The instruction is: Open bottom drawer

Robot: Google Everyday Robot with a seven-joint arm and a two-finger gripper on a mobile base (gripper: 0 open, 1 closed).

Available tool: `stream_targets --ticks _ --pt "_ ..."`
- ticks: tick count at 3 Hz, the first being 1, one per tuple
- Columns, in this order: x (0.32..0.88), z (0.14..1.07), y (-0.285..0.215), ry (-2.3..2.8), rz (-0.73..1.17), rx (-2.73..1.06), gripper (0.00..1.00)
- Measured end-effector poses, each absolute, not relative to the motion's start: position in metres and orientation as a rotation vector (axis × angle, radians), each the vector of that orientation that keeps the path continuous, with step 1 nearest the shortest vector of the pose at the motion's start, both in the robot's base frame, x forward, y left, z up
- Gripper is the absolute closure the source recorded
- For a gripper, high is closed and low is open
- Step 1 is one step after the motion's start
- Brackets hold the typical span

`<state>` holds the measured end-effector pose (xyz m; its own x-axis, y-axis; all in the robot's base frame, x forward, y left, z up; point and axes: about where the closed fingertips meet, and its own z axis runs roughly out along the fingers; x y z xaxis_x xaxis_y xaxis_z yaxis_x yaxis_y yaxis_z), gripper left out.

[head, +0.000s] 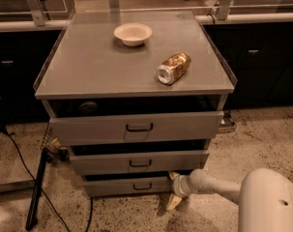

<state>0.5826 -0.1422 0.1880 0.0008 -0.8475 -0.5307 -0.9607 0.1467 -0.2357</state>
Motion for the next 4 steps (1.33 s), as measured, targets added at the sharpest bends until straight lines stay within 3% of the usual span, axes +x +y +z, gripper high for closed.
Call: stream_targets --ticks 4 --pt "0.587 0.168 -0.132 1.962 0.371 -1.799 0.00"
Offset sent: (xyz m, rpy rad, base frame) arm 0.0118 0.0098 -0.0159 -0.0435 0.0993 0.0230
